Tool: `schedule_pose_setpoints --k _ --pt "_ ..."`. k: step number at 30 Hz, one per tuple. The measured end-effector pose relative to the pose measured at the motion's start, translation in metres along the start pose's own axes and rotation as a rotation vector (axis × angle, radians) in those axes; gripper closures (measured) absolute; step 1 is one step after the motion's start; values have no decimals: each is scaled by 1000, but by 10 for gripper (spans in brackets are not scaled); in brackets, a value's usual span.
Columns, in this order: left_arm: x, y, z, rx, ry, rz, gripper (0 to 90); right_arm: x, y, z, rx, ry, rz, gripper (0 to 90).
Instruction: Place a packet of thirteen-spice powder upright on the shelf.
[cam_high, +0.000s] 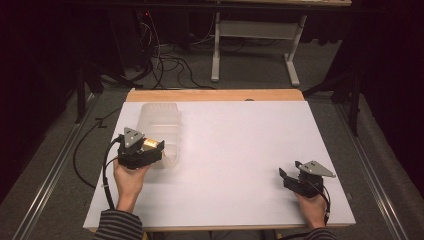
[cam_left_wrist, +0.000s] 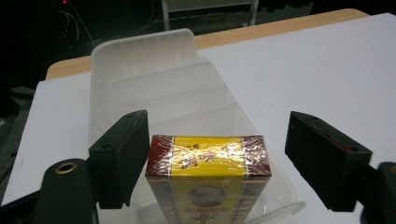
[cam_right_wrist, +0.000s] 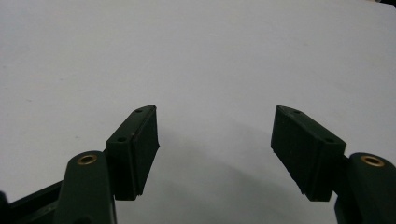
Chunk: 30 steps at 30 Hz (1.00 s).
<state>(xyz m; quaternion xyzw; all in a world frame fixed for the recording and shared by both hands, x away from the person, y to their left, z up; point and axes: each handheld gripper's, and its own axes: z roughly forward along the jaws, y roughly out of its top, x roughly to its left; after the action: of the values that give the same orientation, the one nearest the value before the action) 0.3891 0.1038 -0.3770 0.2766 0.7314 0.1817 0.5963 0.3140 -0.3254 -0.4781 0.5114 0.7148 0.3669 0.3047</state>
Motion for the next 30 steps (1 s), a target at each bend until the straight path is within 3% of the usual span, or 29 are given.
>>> schedule_pose_setpoints --k 4,6,14,22,26,27,28,29,30 --pt "-9 -2 -6 0 -16 -8 225 0 0 0 -2 0 0 324" --pt "-12 -4 -9 6 -39 18 228 0 0 0 0 0 0 323" --pt "-23 -9 -24 23 -102 18 238 -1 0 0 -1 3 5 323" --pt "-35 -24 -39 101 -159 15 250 -1 0 0 -2 5 3 324" --pt "-39 -33 -42 137 -171 17 254 0 0 0 2 4 4 324" --pt "-41 -35 -42 140 -162 -4 255 0 0 0 0 4 5 324" --pt "-40 -37 -42 148 -173 20 255 0 0 0 -2 4 5 324" --pt "-42 -41 -43 156 -165 5 255 -1 0 0 -1 5 2 323" --pt "-41 -43 -43 160 -168 15 255 -1 0 0 -1 6 2 324"
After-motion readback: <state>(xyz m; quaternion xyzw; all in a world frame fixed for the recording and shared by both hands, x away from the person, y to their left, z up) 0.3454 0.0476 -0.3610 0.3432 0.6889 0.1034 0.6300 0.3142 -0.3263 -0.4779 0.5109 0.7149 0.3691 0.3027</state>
